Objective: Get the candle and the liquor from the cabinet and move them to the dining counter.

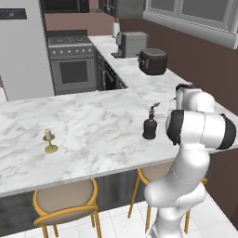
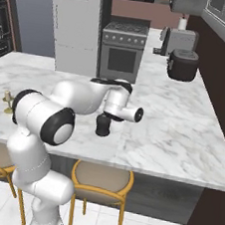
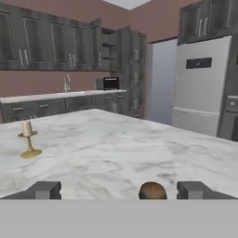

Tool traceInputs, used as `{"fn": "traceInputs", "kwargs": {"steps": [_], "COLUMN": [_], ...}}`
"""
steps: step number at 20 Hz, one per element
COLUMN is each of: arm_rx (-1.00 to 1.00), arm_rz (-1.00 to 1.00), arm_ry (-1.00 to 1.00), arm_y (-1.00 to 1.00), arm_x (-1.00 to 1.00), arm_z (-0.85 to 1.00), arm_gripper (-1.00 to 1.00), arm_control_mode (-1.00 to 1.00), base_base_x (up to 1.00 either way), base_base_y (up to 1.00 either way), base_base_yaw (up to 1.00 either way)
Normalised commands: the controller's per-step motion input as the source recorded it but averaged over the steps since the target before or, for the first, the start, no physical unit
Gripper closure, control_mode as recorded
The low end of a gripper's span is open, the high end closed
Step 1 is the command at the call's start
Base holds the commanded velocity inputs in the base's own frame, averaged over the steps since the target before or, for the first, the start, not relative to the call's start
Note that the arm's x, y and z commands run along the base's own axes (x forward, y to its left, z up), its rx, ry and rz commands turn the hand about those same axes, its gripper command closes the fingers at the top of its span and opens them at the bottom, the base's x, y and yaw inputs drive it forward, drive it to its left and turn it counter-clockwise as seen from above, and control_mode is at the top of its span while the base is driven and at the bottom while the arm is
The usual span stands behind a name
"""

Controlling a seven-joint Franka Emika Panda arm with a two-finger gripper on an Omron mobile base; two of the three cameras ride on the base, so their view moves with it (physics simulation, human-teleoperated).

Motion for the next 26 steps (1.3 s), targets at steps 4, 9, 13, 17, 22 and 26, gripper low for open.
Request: {"fn": "traceInputs", "kwargs": {"steps": [4, 9, 13, 17, 22, 26], "arm_rx": [0.00, 0.00, -0.01, -0.03, -0.02, -0.01], "arm_rz": [-0.08, -0.12, -0.13, -0.13, -0.13, -0.14], "arm_ry": [0.00, 0.07, 0.09, 0.11, 0.13, 0.17], "arm_y": [0.00, 0.00, 0.00, 0.02, 0.05, 0.06], "arm_x": [-0.08, -0.05, -0.24, -0.37, -0.47, -0.50], "arm_z": [0.65, 0.80, 0.76, 0.79, 0.86, 0.87], "arm_gripper": [-1.00, -1.00, -1.00, -1.00, -1.00, -1.00], "arm_control_mode": [-1.00, -1.00, -1.00, -1.00, -1.00, -1.00], "base_base_x": [0.00, 0.00, 0.00, 0.00, 0.00, 0.00], "base_base_y": [0.00, 0.00, 0.00, 0.00, 0.00, 0.00], "base_base_yaw": [0.00, 0.00, 0.00, 0.00, 0.00, 0.00]}}
